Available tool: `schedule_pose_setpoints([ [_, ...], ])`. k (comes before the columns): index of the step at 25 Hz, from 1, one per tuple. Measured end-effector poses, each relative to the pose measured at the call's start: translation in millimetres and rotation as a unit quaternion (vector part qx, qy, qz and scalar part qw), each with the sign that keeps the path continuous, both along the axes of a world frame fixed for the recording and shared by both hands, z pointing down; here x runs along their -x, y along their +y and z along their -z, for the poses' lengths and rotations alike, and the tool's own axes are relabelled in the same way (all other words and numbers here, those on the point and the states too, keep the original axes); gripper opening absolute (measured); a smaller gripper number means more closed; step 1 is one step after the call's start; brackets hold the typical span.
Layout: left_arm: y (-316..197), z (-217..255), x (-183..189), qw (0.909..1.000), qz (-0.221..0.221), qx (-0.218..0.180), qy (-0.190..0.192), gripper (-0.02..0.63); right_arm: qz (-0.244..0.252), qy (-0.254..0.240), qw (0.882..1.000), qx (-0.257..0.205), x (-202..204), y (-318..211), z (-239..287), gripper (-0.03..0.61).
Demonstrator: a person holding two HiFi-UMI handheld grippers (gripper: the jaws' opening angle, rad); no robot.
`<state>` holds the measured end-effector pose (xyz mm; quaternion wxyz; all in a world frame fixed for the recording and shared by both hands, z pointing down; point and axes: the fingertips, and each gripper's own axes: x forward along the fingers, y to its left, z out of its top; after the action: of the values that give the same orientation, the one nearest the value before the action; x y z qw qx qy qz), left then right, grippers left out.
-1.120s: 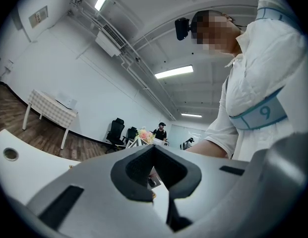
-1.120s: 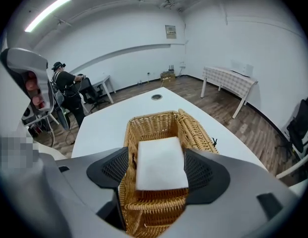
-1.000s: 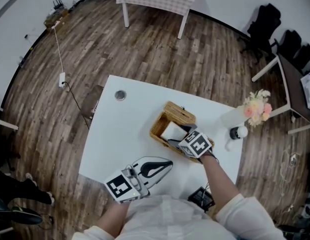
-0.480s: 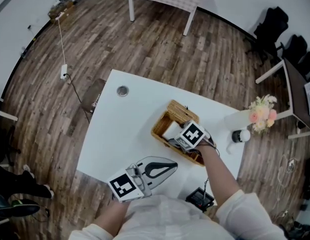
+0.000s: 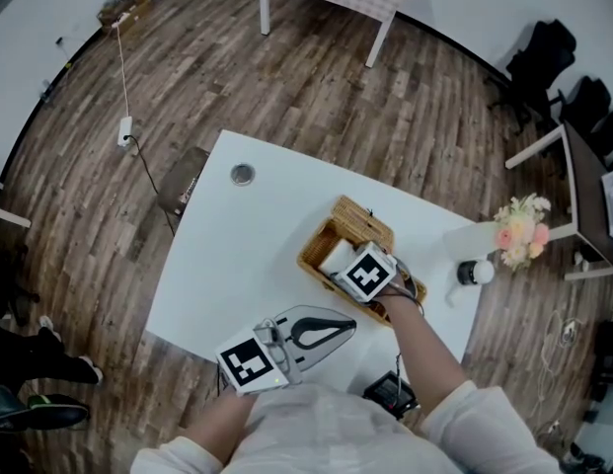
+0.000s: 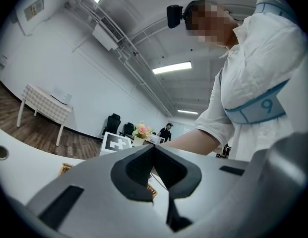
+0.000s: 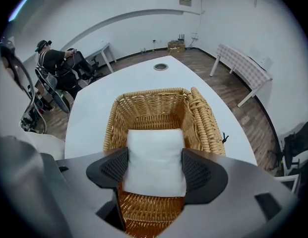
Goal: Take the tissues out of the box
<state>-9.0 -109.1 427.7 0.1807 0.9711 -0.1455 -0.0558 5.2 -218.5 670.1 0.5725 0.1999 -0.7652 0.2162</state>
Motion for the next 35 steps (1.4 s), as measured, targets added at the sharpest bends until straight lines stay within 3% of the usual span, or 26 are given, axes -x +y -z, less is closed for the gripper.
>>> schedule_pose_setpoints([
  [9,2,-3,-6,1.0000,-0.006,0.002,-0.003,0.000,-0.010,-0.013,1.000,-0.001,0,2,-2,0.335],
  [12,3,-4,-6,1.0000,-0.005,0.001,-0.005,0.002,-0.014,-0.032,0.999,-0.024,0,0,1,0.280],
  [18,8,-1,-8,0.9999,-0.009,-0.003,-0.011,0.002,-0.027,-0.042,0.995,-0.084,-1,0,10,0.241],
  [35,18,-4,-9,0.9993,-0.012,-0.008,-0.034,0.002,-0.030,-0.050,0.991,-0.117,-3,-3,12,0.227],
])
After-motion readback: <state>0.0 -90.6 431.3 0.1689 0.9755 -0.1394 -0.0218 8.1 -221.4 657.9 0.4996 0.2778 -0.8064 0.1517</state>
